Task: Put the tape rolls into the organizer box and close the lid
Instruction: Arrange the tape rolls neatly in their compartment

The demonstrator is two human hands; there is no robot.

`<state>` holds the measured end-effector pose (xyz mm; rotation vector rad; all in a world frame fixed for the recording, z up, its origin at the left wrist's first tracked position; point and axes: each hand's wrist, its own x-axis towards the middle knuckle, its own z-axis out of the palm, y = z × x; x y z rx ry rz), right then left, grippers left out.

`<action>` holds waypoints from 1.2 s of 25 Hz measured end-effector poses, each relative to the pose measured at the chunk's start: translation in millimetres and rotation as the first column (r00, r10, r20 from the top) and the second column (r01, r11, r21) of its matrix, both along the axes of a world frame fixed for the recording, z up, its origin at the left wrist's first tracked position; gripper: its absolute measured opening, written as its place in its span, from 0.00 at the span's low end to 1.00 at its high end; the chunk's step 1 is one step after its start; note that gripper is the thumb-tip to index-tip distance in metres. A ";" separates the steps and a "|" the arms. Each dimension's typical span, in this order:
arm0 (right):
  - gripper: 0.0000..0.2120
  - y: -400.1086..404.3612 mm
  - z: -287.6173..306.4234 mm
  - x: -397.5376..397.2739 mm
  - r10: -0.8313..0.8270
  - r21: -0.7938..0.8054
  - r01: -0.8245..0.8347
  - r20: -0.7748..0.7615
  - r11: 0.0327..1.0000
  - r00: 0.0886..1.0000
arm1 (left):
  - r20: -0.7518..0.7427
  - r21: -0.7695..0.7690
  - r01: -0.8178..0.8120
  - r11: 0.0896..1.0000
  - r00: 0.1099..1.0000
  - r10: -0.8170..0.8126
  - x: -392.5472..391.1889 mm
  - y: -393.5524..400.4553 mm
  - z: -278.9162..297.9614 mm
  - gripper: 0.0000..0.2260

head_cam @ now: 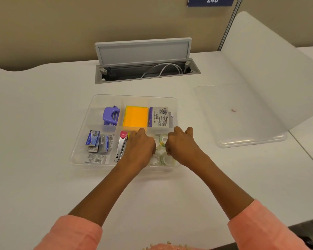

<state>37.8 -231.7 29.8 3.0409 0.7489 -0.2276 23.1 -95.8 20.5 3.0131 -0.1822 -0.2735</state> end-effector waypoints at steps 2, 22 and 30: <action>0.08 -1.1 -2.2 0.6 -0.004 0.019 0.004 -0.035 1.000 0.999 | 0.010 0.001 0.000 1.000 1.000 0.000 0.5 0.7 -1.4 0.12; 0.16 -5.1 -16.5 9.9 -0.058 0.049 0.052 0.137 0.997 0.989 | 0.256 0.065 0.088 0.994 0.961 -0.102 6.4 2.6 -21.5 0.13; 0.15 -7.4 -13.1 21.1 -0.045 0.066 0.037 0.132 0.997 0.990 | 0.256 -0.041 -0.065 0.997 0.964 0.073 11.8 -5.2 -22.8 0.15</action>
